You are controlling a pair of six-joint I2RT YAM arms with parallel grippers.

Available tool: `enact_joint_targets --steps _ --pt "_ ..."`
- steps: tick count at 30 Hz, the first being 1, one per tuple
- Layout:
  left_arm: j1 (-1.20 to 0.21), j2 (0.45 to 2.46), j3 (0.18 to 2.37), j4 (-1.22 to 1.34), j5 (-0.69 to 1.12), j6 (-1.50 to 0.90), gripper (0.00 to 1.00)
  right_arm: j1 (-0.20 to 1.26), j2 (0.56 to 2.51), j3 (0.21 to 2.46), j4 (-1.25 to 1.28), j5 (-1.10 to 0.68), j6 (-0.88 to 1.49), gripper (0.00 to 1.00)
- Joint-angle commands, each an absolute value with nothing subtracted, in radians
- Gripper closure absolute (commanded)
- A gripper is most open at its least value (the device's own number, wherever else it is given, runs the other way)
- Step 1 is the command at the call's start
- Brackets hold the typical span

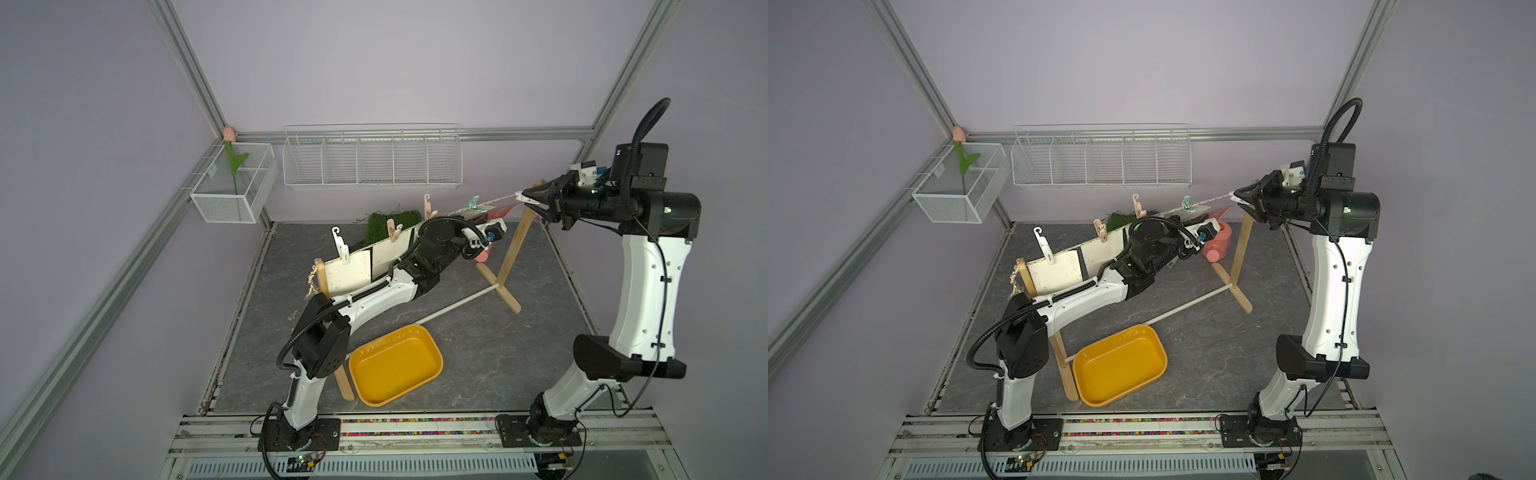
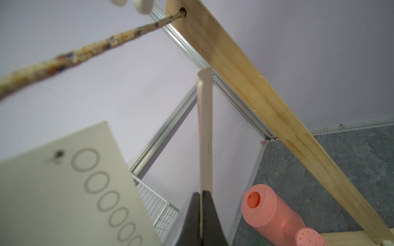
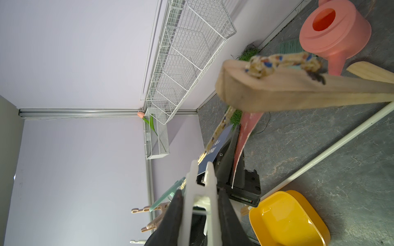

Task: Remove the postcards from the strings
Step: Remove the clamp from the clothesline.

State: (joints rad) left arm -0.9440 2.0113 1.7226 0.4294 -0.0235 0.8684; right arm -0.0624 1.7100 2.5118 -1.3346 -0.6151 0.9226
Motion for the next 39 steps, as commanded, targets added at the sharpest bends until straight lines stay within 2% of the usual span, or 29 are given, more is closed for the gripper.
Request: enact_joint_targets --steps 1,8,17,26,32,39 --pt "-0.961 1.969 1.684 0.467 -0.034 0.888 1.0 -0.072 1.669 2.492 -1.372 -0.618 0.887 0.9" --pt "-1.02 1.901 1.548 0.507 -0.053 0.925 1.0 -0.08 1.605 2.455 -1.374 -0.617 0.84 0.9" --pt "-1.154 1.732 1.294 0.527 -0.077 0.855 1.0 -0.083 1.54 2.418 -1.39 -0.563 0.736 0.9" --pt "-1.312 1.448 1.065 0.342 -0.05 0.65 1.0 -0.065 1.446 2.322 -1.396 -0.526 0.572 0.89" --pt "-1.325 1.106 0.96 0.057 0.018 0.482 1.0 0.037 1.359 2.138 -1.35 -0.493 0.519 0.88" --pt "-1.325 0.764 0.942 -0.207 -0.03 0.373 1.0 0.137 1.156 1.687 -1.072 -0.543 0.584 0.88"
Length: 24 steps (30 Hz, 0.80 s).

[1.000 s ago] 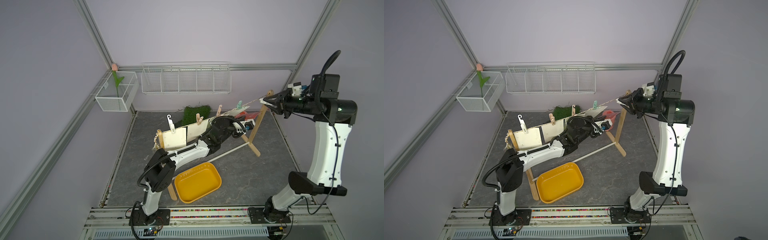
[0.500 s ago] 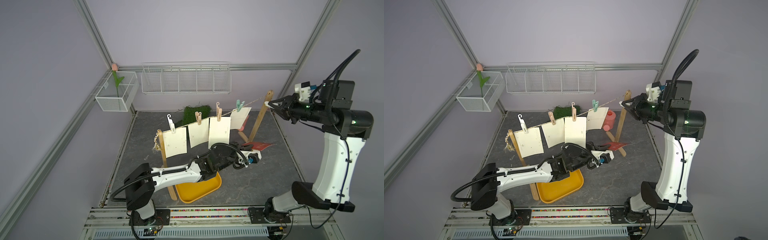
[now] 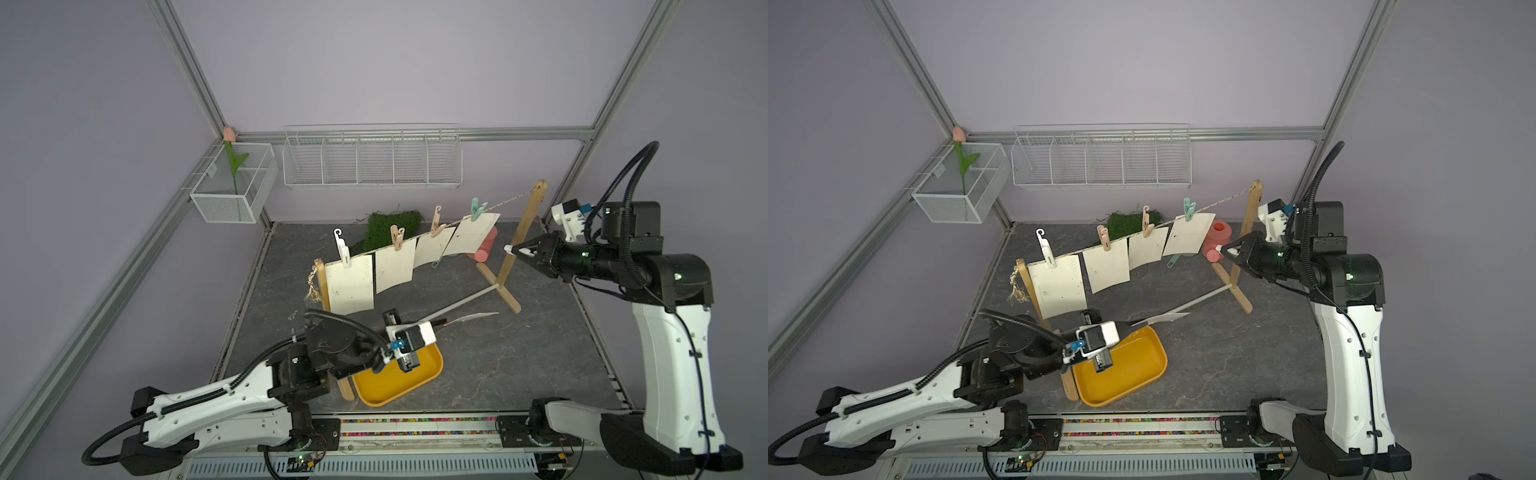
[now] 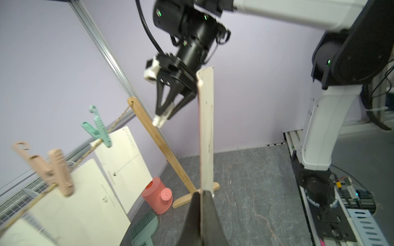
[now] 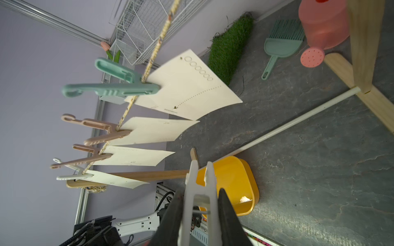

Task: Remove the postcards from the strings
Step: Remove the clamp from the clothesline, then place the clamp in the storage box.

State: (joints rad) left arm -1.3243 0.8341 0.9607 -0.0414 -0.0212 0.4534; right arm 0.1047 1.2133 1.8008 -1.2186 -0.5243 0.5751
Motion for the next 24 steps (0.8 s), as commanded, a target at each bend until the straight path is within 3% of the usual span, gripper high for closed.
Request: enact_joint_targets --steps 1,7,12,24 --pt "-1.326 0.725 0.945 -0.226 -0.032 0.362 1.0 0.159 1.132 1.64 -1.05 -0.533 0.584 0.88" --pt "-1.326 0.593 1.026 -0.367 -0.035 0.325 1.0 0.432 1.031 1.335 -0.865 -0.369 0.587 0.88" --pt "-1.326 0.549 1.103 -0.446 -0.062 0.359 1.0 0.701 1.081 1.195 -0.745 -0.188 0.565 0.88" --pt "-1.325 0.508 1.117 -0.421 -0.071 0.357 1.0 0.945 1.322 1.033 -0.444 -0.047 0.583 0.89"
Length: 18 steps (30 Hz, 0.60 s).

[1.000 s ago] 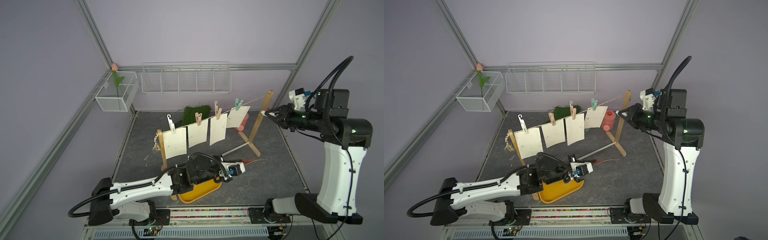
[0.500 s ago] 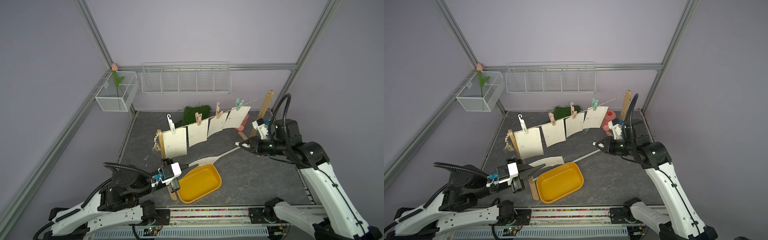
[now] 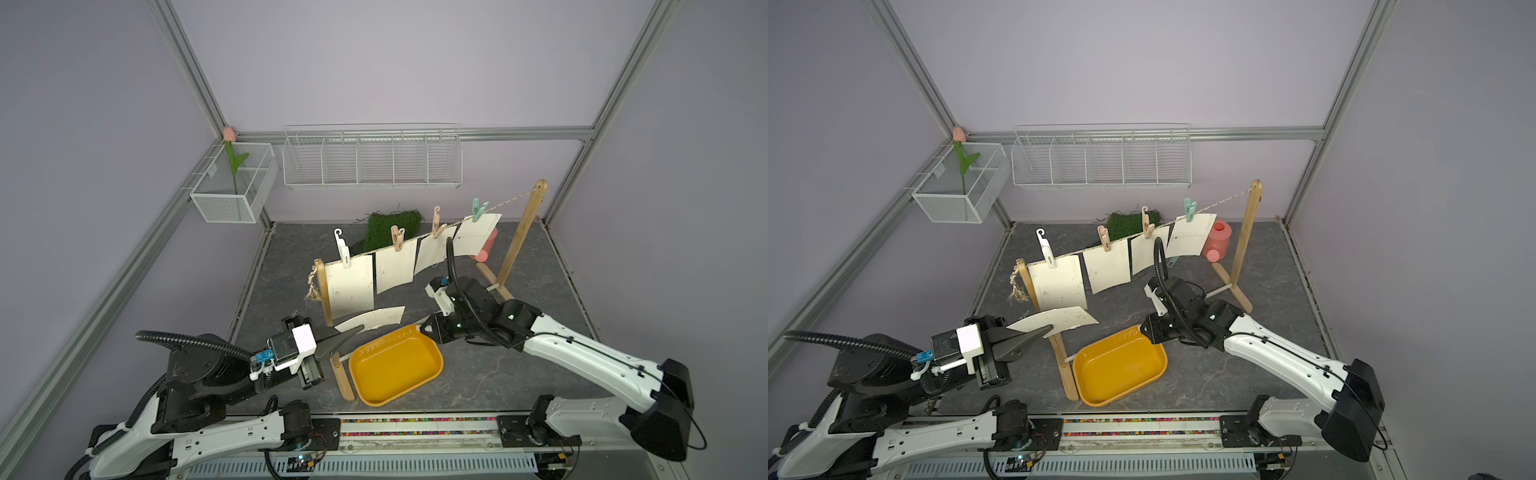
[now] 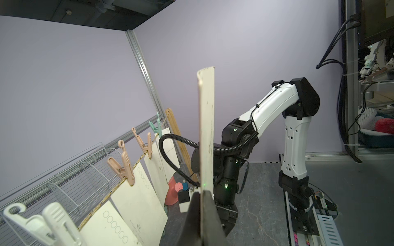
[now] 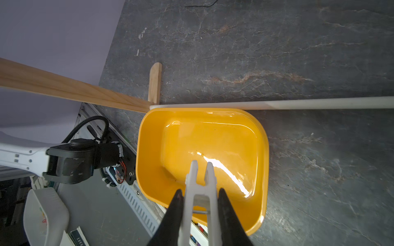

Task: Remove the postcards from the strings
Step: Place the clamp in the storage box.

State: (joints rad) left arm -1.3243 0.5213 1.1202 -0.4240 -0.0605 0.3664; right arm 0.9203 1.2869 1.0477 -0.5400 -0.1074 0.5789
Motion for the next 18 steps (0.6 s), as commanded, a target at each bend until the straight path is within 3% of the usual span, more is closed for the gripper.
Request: enact_joint_targets --steps 1,8,18 --pt "-1.326 0.508 1.118 -0.418 -0.073 0.354 1.0 0.952 1.338 1.031 -0.436 -0.042 0.584 0.88" --pt "-1.325 0.51 1.142 -0.428 -0.09 0.337 1.0 0.97 1.377 0.991 -0.397 0.009 0.619 0.61" --pt "-1.325 0.568 1.191 -0.465 -0.077 0.345 1.0 0.969 1.262 0.948 -0.416 0.089 0.624 0.47"
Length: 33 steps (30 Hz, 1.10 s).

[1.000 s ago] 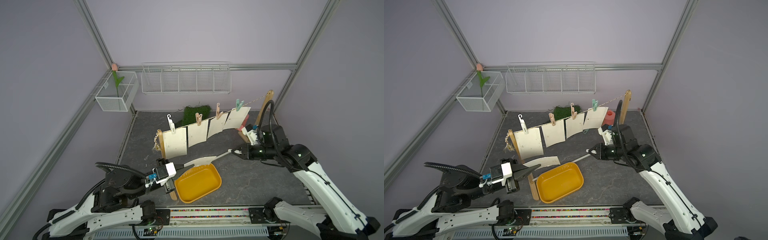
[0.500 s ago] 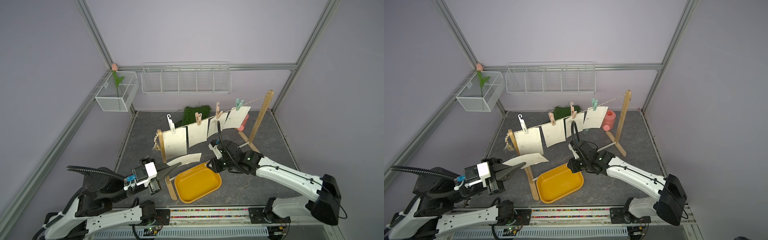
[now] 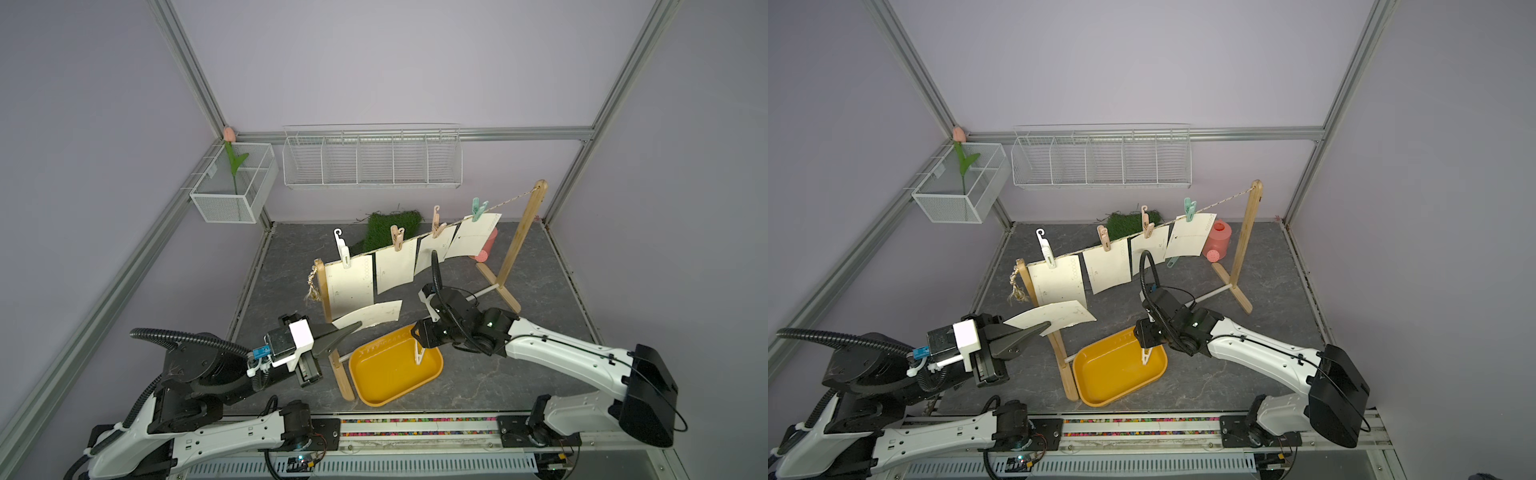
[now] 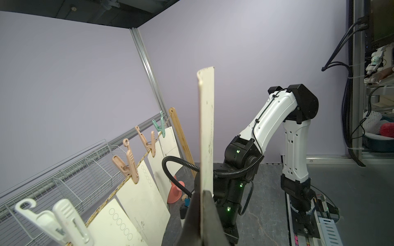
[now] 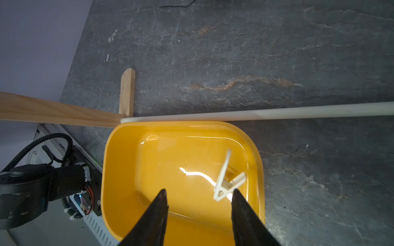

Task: Remove the postcards from the strings
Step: Place the clamp in the storage box, then place the postcard at the center of the board.

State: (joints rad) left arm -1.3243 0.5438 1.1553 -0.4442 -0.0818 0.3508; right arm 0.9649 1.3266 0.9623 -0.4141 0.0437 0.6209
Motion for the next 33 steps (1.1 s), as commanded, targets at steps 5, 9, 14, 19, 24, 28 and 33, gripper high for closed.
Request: enact_joint_targets --steps 5,9,14,19,24,28,33 --pt "-1.325 0.612 1.22 -0.467 -0.056 0.341 1.0 0.961 1.127 0.978 -0.505 0.152 0.598 0.42" --pt "-1.325 0.661 1.229 -0.466 -0.031 0.343 1.0 0.957 0.97 1.014 -0.609 0.243 0.573 0.39" --pt "-1.325 0.742 1.238 -0.464 0.027 0.333 1.0 0.958 0.748 1.052 -0.681 0.36 0.513 0.31" --pt "-1.326 0.847 1.199 -0.372 0.117 0.174 1.0 0.956 0.636 1.167 -0.76 0.495 0.465 0.27" --pt "-1.327 0.937 1.16 -0.281 0.134 0.019 1.0 0.957 0.574 1.272 -0.761 0.597 0.43 0.23" --pt "-1.33 1.032 1.154 -0.228 0.142 -0.051 1.0 0.958 0.584 1.354 -0.748 0.676 0.41 0.22" --pt "-1.339 1.166 1.186 -0.181 0.126 -0.124 1.0 0.958 0.6 1.394 -0.659 0.676 0.377 0.21"
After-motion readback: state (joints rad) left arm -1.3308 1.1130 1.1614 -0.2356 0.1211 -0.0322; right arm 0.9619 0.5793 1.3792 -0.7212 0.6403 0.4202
